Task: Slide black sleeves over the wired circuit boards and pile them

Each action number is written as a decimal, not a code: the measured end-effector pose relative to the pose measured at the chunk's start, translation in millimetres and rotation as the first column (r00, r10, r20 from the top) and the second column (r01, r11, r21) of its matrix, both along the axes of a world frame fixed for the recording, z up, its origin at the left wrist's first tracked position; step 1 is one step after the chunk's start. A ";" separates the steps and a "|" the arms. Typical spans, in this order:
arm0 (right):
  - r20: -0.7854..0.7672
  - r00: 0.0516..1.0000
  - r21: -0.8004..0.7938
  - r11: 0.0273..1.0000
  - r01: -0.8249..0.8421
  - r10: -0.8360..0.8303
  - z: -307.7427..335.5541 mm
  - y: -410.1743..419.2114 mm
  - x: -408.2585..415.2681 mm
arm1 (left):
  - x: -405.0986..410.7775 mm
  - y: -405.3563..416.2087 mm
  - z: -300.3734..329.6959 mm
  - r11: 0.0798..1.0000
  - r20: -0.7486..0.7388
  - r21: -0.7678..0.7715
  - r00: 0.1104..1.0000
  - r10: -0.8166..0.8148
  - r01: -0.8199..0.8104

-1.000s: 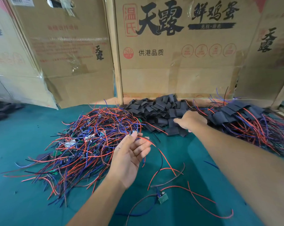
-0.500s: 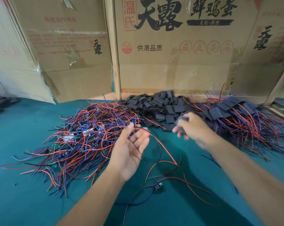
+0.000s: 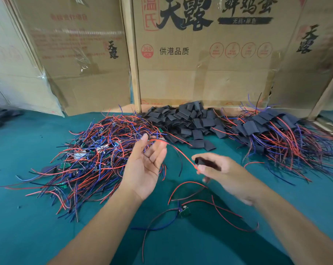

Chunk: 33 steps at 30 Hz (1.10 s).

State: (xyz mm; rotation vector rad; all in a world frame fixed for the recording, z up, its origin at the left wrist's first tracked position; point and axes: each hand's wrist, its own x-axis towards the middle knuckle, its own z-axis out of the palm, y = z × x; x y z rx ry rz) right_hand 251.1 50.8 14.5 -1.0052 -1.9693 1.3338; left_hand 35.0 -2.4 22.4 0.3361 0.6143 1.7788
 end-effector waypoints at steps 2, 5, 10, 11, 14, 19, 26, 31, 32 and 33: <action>0.054 0.998 0.164 0.986 0.009 -0.018 -2.3 2.6 1.0 | -5.6 0.6 0.4 0.999 0.019 0.003 0.999 0.034 -0.034; 0.071 0.997 0.316 0.949 -0.017 -0.006 -7.5 -1.4 -3.3 | -12.1 1.2 0.5 0.997 0.032 0.011 0.996 0.078 -0.078; 0.078 0.995 0.485 0.874 0.017 -0.063 -7.4 -8.2 -7.3 | -18.6 2.8 -1.0 0.993 0.028 0.010 0.992 0.121 -0.121; 0.080 0.994 0.505 0.863 0.025 -0.075 -6.2 -9.4 -8.1 | -19.0 3.1 -1.3 0.993 0.022 0.008 0.992 0.120 -0.121; 0.103 0.991 0.552 0.834 0.019 -0.091 -4.0 -13.6 -10.3 | -18.9 3.8 -2.1 0.993 0.001 -0.002 0.993 0.120 -0.120; 0.170 0.978 0.638 0.770 -0.015 -0.122 -4.8 -19.2 -14.4 | -18.2 4.2 -2.3 0.991 -0.048 -0.001 0.989 0.137 -0.137; 0.054 0.987 0.569 0.817 0.096 -0.153 -11.2 -28.2 -24.8 | -11.9 2.2 0.0 0.993 -0.074 0.016 0.990 0.122 -0.121; -0.021 0.979 0.428 0.883 0.193 -0.203 -16.7 -40.3 -39.7 | -3.8 3.2 -6.2 0.995 -0.058 0.009 0.993 0.103 -0.103; -0.008 0.975 0.415 0.887 0.204 -0.221 -17.7 -40.9 -40.8 | -1.9 3.1 -6.2 0.995 -0.063 0.001 0.993 0.102 -0.103; 0.011 0.972 0.408 0.888 0.211 -0.235 -18.8 -41.0 -40.9 | -0.3 2.6 -5.9 0.994 -0.065 -0.006 0.992 0.105 -0.106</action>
